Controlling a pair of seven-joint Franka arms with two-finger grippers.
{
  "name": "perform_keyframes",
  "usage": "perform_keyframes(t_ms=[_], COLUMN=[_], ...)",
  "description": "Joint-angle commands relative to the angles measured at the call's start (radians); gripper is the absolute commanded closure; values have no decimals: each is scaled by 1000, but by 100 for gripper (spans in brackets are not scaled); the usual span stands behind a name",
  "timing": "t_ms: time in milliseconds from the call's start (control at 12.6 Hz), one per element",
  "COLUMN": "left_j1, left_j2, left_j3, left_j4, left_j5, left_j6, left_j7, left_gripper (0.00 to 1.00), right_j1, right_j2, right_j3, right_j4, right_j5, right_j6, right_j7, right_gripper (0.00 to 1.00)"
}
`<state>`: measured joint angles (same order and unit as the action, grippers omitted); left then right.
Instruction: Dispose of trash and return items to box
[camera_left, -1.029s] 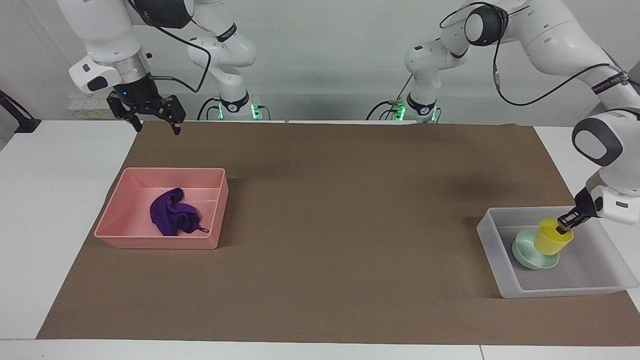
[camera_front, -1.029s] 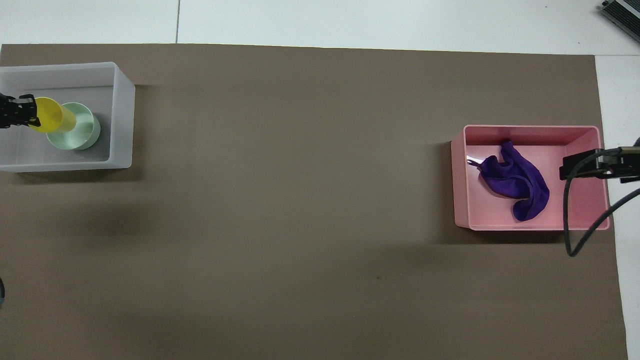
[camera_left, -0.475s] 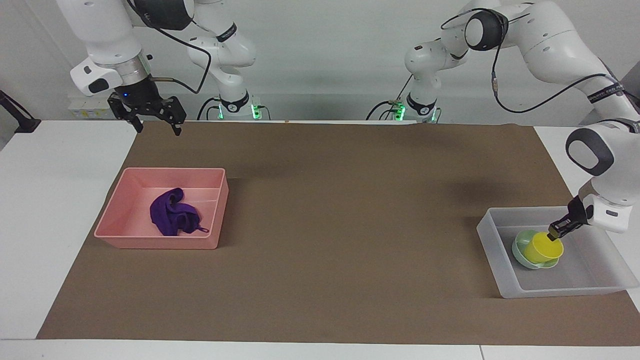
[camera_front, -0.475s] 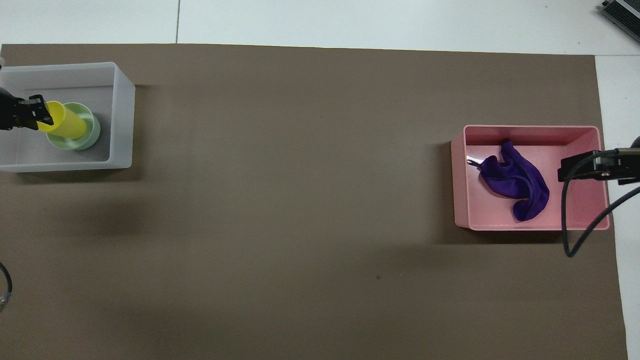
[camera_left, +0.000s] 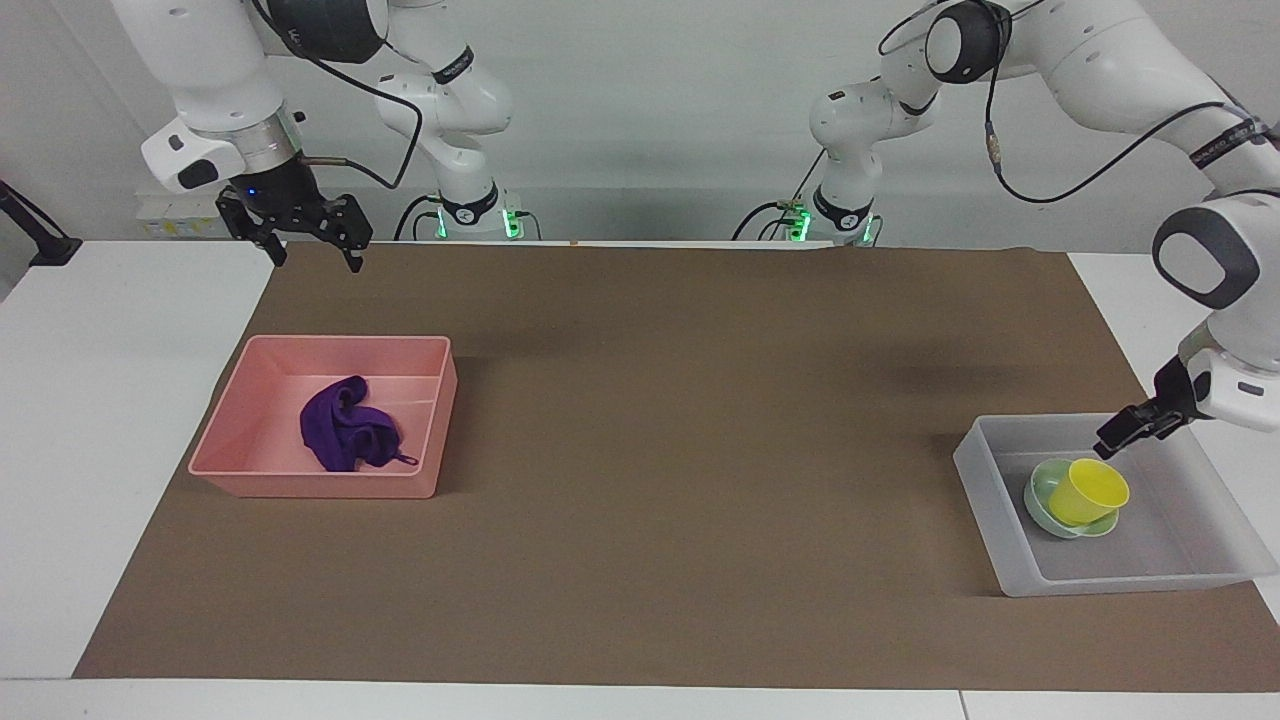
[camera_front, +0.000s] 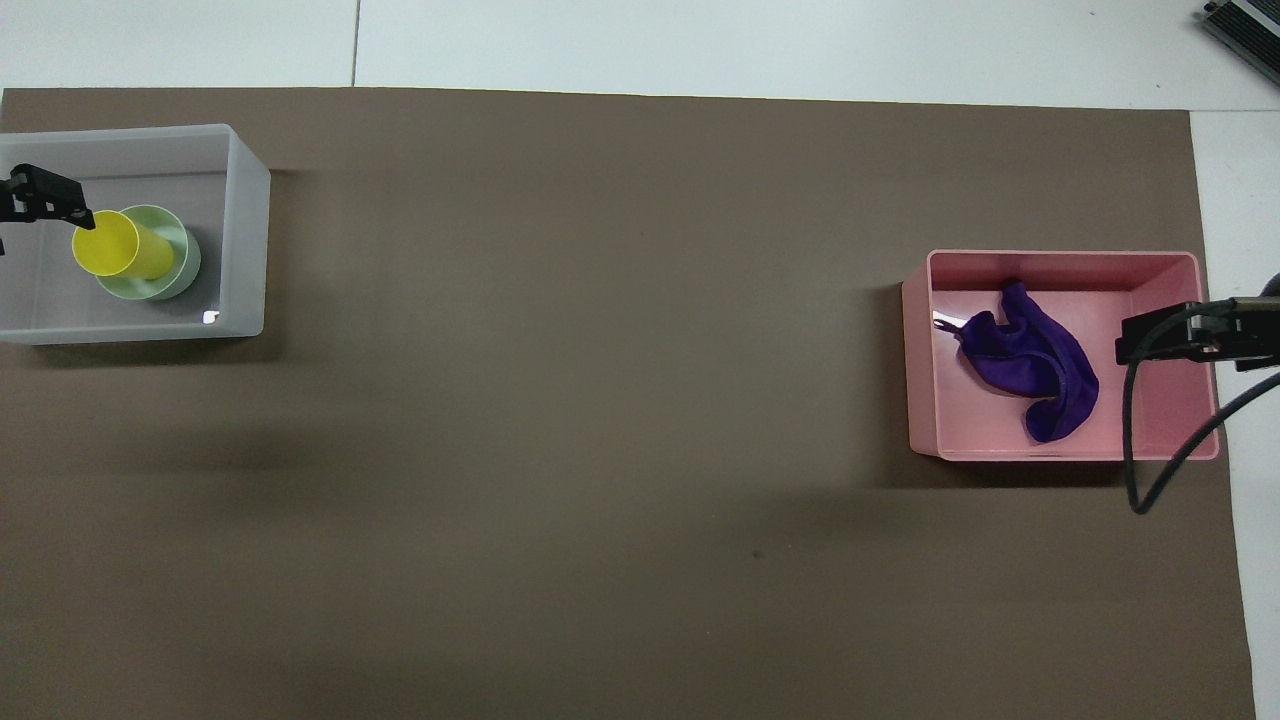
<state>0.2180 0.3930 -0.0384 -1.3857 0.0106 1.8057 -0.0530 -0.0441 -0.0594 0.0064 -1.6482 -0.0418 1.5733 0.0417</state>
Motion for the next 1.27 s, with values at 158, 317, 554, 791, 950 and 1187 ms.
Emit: perform_keyframes(t_ms=[158,317,554,791,950,1187], left_j1=[-150,-173,-180,-215,-209,-203], left_j2=[-163,-250,-414,-465,-461,-422], left_j3=[-1,-12,-15,-12,-17,-15], left_j4=[-18,-81,-267,-352,-323,-254], left_j5=[26,39,23,23,23,14], left_j6=[-322,-342,-228,-163,-177,-266], left_j7=[-5,-8,-11,-8,-4,-7], left_gripper=[0,0,0,0,0,0], right_j1=[-16,-17,-25,-26,-26,-26], right_j2=[-20,-20,-20,-20,-20,-20], right_j3=[0,-2,0,0,-2,0], right_j4=[-27,-25,-25,-25,-25,-27], right_j5=[10,10,10,10,10,11], right_j6=[31,31,31,30,30,28], right_j7=[-16,-14,-16,-16,-16,-16], right_gripper=[0,0,0,0,0,0])
